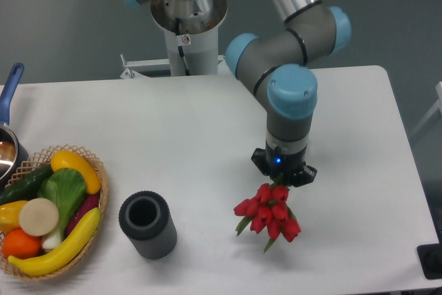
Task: Place the flowers on the table
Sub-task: 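Lower the held red tulips toward the table surface with the gripper, then open the gripper to release the tulips and lift it away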
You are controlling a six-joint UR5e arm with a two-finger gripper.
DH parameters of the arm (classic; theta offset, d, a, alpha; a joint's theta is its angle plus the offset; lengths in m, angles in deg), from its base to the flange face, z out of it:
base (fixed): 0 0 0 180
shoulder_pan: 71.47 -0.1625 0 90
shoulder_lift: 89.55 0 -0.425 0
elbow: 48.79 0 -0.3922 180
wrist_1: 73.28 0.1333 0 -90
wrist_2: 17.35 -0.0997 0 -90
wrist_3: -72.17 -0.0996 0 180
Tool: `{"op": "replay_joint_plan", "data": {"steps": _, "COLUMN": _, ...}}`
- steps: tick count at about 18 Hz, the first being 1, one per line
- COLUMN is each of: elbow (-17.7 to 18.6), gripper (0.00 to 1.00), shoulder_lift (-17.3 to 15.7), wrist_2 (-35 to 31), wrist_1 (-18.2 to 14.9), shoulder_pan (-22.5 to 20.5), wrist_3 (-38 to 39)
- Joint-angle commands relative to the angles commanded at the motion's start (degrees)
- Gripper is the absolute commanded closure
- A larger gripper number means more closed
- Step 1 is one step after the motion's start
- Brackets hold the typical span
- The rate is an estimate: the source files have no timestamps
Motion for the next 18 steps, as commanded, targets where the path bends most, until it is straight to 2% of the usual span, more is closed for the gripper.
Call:
{"op": "replay_joint_plan", "data": {"steps": 3, "elbow": 0.53, "gripper": 0.47, "shoulder_lift": 0.09, "wrist_2": 0.09, "wrist_1": 0.35, "shoulder_pan": 0.0, "wrist_3": -0.09}}
{"op": "replay_joint_plan", "data": {"steps": 4, "elbow": 0.53, "gripper": 0.33, "shoulder_lift": 0.09, "wrist_2": 0.18, "wrist_1": 0.44, "shoulder_pan": 0.0, "wrist_3": 0.0}}
{"op": "replay_joint_plan", "data": {"steps": 5, "elbow": 0.61, "gripper": 0.1, "shoulder_lift": 0.09, "wrist_2": 0.26, "wrist_1": 0.44, "shoulder_pan": 0.0, "wrist_3": 0.0}}
{"op": "replay_joint_plan", "data": {"steps": 6, "elbow": 0.62, "gripper": 0.0, "shoulder_lift": 0.09, "wrist_2": 0.26, "wrist_1": 0.44, "shoulder_pan": 0.09, "wrist_3": 0.44}}
{"op": "replay_joint_plan", "data": {"steps": 10, "elbow": 0.53, "gripper": 0.0, "shoulder_lift": -0.61, "wrist_2": 0.18, "wrist_1": 0.53, "shoulder_pan": 0.35, "wrist_3": 0.44}}
{"op": "replay_joint_plan", "data": {"steps": 13, "elbow": 0.79, "gripper": 0.0, "shoulder_lift": -2.02, "wrist_2": 0.18, "wrist_1": 2.81, "shoulder_pan": 0.09, "wrist_3": 0.18}}
{"op": "replay_joint_plan", "data": {"steps": 18, "elbow": 0.62, "gripper": 0.0, "shoulder_lift": -4.74, "wrist_2": 0.35, "wrist_1": 3.25, "shoulder_pan": -1.76, "wrist_3": -0.35}}
